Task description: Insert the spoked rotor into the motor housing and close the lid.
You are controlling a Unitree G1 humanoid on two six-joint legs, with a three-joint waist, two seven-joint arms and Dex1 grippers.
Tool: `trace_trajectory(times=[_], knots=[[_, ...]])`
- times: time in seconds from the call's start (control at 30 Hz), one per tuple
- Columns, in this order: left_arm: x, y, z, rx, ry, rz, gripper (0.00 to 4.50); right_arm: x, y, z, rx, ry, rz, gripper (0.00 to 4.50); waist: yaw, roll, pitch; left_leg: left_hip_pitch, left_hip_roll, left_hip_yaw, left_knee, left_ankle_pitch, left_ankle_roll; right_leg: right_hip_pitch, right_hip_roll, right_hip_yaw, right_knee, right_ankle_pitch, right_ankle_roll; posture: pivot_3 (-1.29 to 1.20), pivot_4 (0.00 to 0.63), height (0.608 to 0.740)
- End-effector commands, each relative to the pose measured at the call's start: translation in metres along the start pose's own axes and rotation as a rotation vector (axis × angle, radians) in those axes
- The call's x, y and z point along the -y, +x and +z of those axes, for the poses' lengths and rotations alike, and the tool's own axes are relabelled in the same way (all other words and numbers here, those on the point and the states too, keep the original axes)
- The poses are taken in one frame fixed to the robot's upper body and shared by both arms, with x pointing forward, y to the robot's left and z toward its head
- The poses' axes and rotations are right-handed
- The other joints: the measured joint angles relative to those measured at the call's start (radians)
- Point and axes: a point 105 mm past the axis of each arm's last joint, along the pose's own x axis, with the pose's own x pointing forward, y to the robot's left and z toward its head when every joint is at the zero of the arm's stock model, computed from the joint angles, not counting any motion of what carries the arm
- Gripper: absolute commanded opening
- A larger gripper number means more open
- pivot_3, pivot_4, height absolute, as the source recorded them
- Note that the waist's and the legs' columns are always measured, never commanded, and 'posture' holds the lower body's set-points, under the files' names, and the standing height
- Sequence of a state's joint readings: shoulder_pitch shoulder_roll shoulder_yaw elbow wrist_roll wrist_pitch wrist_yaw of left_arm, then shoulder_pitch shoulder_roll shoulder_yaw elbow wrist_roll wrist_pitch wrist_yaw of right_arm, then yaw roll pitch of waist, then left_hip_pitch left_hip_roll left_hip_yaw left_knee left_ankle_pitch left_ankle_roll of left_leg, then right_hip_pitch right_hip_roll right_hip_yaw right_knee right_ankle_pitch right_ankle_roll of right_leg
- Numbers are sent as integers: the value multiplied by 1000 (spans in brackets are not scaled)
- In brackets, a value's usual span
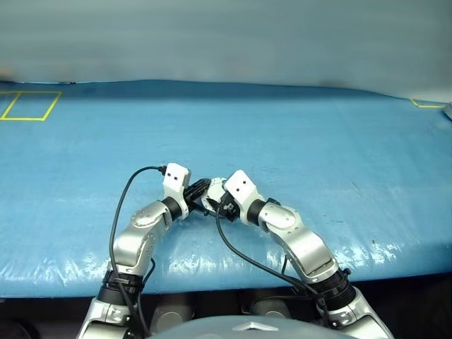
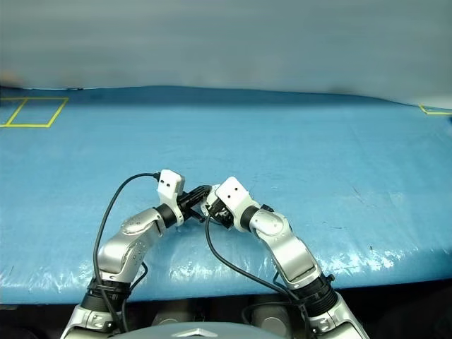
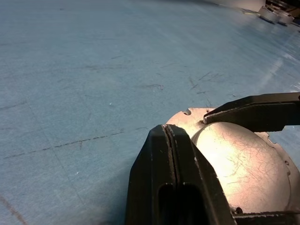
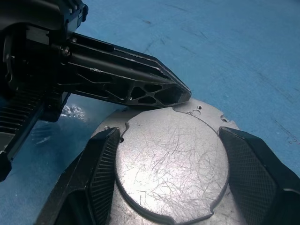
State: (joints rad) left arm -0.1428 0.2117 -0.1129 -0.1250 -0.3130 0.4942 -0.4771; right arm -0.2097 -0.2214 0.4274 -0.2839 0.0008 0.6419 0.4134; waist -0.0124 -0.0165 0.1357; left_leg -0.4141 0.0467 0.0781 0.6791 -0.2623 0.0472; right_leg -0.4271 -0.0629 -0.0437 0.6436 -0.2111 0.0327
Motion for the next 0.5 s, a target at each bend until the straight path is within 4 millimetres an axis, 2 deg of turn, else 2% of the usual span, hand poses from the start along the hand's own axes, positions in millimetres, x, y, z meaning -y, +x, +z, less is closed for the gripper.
trace_trajectory(times=[0.03,0.17,0.3,0.5], knots=[[12,2,1,-12,24,-60,0,-8,2,-18,-73,18,20,3040,0,0,0,0,0,0,0,0,0,0,0,0,0,0,0,0,150,740],[13,1,-2,-24,25,-65,0,-12,1,-18,-65,58,43,3040,0,0,0,0,0,0,0,0,0,0,0,0,0,0,0,0,150,740],[12,0,-3,-25,28,-57,0,-9,-6,-18,-41,110,8,4470,1,0,0,0,0,0,0,0,0,0,0,0,0,0,0,0,150,740],[8,-1,-1,-15,49,-37,0,0,-38,-10,66,236,-50,4493,8,0,0,-2,-1,-1,-1,-2,1,0,-1,0,-2,-1,0,0,150,740]])
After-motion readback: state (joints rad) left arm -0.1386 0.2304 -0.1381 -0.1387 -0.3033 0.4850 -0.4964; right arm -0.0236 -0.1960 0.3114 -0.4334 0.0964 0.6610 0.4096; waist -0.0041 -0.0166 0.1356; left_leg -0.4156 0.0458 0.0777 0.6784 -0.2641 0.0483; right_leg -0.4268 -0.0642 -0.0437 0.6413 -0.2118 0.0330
